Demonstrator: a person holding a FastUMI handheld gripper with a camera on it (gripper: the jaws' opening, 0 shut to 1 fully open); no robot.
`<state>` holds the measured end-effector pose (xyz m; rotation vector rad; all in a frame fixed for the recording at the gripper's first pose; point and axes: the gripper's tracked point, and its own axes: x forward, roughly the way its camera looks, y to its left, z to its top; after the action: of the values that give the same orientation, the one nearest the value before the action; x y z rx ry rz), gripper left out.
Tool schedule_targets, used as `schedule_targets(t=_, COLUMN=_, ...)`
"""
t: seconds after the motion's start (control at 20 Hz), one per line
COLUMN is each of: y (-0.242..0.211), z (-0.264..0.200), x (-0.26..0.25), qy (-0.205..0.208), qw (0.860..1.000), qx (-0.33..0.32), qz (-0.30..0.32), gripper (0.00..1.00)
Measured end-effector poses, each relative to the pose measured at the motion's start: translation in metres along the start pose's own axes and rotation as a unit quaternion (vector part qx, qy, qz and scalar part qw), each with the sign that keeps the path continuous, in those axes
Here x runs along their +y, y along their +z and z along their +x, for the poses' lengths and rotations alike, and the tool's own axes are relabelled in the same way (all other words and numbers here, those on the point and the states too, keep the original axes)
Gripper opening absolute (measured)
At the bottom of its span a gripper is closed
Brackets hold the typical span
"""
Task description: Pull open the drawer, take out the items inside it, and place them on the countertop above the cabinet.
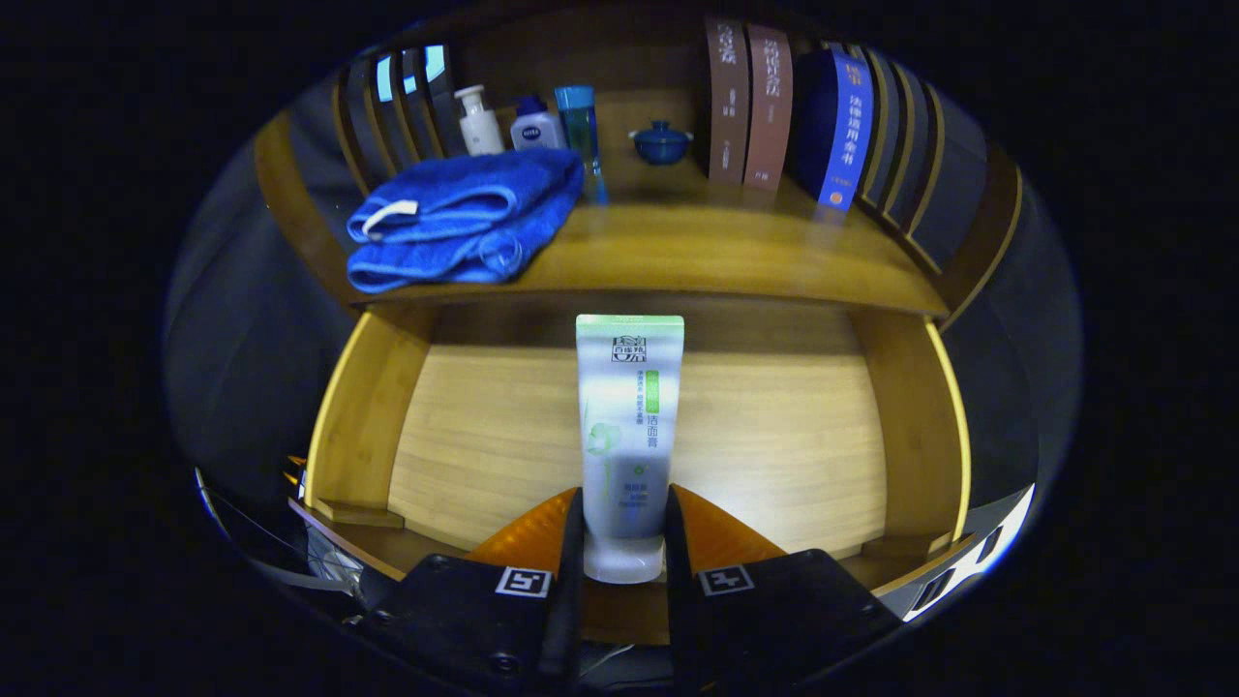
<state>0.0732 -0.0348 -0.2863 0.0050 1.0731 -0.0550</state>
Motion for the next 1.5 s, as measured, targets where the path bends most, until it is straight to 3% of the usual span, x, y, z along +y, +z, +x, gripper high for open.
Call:
schedule_targets(t=0.3, y=0.082, z=-0.01, x=-0.005, qy=0.008, qw=0.999, qx=-0.044, qz=0.013, gripper=0.4)
schedule_targets(t=0.8, y=0.187, z=0.066, x=-0.01, qy=-0.001, qw=0.999, qx=-0.035, qz=0.019, gripper=0.4)
schedule_targets(t=1.35, y=0.187, z=0.117, x=-0.018, qy=-0.006, qw=0.999, qx=-0.007, qz=0.04, gripper=0.41)
schedule_targets(t=1.5, y=0.192, z=0.117, x=-0.019, qy=-0.006, qw=0.999, qx=-0.017, qz=0.039, gripper=0.54)
